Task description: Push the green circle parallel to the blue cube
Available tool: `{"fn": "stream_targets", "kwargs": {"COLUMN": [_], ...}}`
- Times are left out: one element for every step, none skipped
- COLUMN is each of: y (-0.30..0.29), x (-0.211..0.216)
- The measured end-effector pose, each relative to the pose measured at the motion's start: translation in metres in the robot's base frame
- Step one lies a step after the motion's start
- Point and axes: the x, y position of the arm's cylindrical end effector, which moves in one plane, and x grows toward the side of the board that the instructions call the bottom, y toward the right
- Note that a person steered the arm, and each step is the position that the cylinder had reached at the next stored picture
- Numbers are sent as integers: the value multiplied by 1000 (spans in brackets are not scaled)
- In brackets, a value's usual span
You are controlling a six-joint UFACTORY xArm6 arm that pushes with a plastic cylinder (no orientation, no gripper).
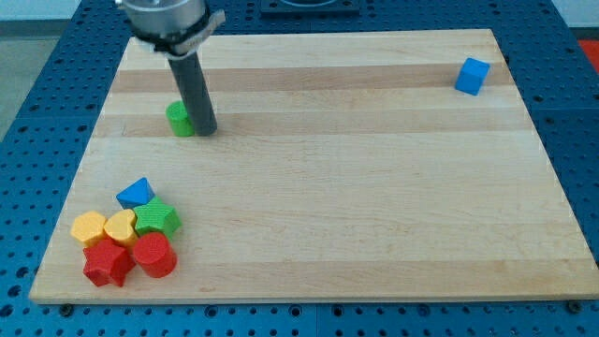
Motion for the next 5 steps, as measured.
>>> {"fn": "stream_targets", "kwargs": {"y": [0,2,-1,-30,-40], "x": [-23,-8,45,48,25]}}
